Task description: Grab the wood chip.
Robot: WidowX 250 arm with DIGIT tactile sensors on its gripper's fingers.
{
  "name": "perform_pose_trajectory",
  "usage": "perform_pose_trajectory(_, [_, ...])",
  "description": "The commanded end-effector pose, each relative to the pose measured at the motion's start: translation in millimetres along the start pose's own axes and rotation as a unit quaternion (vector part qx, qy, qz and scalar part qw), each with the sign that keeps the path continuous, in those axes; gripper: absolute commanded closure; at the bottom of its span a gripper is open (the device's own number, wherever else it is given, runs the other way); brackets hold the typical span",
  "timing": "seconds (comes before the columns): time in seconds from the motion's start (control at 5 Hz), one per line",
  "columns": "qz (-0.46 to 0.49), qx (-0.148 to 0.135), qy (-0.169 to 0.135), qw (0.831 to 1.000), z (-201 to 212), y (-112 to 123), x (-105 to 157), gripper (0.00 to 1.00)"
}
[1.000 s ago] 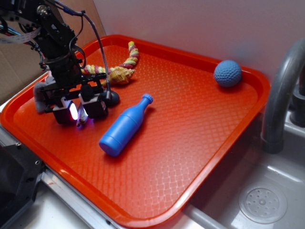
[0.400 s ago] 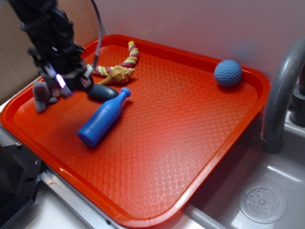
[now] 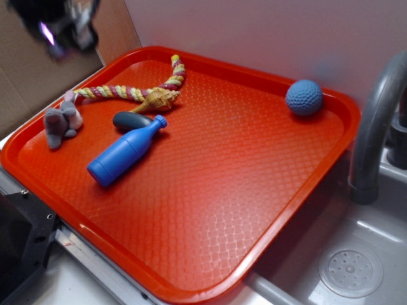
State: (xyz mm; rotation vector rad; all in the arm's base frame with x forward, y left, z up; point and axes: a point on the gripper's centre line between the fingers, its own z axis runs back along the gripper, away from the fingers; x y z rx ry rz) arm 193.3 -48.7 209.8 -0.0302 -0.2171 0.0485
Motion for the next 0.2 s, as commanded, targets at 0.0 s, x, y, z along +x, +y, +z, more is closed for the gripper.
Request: perform_pose_trajectory(0.0, [0.009, 0.011, 0.041, 0.999, 10.2, -0.1, 3.6, 1.00])
